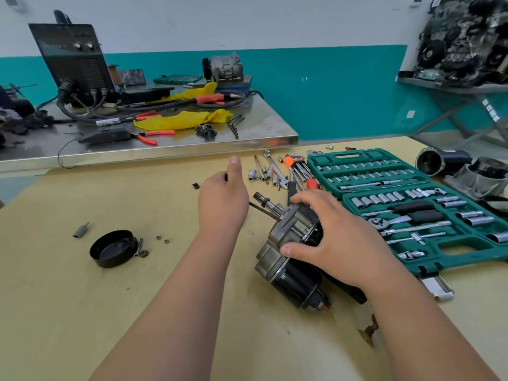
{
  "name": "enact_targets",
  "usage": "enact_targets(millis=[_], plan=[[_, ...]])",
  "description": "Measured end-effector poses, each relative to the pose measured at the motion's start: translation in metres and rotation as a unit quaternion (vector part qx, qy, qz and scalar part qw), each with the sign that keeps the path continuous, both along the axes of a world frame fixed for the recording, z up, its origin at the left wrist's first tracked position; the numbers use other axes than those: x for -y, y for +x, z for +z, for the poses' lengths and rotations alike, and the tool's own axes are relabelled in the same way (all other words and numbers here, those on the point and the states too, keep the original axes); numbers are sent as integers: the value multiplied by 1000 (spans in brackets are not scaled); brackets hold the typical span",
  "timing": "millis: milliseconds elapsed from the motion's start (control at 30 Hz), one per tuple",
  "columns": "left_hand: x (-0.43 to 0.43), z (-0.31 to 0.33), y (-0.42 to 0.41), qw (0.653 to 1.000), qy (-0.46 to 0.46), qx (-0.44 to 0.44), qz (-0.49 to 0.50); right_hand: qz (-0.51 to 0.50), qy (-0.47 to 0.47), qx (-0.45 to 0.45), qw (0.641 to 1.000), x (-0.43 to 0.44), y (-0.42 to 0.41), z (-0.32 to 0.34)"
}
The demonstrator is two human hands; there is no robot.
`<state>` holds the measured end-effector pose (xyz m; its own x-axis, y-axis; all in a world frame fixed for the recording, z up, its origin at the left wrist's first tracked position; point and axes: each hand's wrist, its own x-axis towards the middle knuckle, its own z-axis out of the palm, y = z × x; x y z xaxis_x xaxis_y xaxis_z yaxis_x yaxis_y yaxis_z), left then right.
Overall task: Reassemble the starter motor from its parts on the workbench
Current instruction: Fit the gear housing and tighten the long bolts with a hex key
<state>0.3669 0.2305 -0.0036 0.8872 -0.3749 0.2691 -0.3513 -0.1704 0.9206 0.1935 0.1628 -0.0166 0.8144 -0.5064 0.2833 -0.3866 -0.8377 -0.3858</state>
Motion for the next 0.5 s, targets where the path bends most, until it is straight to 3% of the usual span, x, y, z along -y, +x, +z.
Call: enact_targets(millis=[100, 200, 333, 500], plan=[[9, -3, -8, 990, -82, -110, 29, -1, 0, 0, 1000, 0, 0, 0], [11, 0, -14, 958, -186, -218, -20, -1, -3, 0, 1000, 0, 1, -1], [12, 1, -13, 883, -294, -348, -113, -1, -7, 1, 1000, 1, 0, -2], [-4, -12, -7, 790, -313, -503, -160, 2, -8, 7, 1000, 1, 0, -2]])
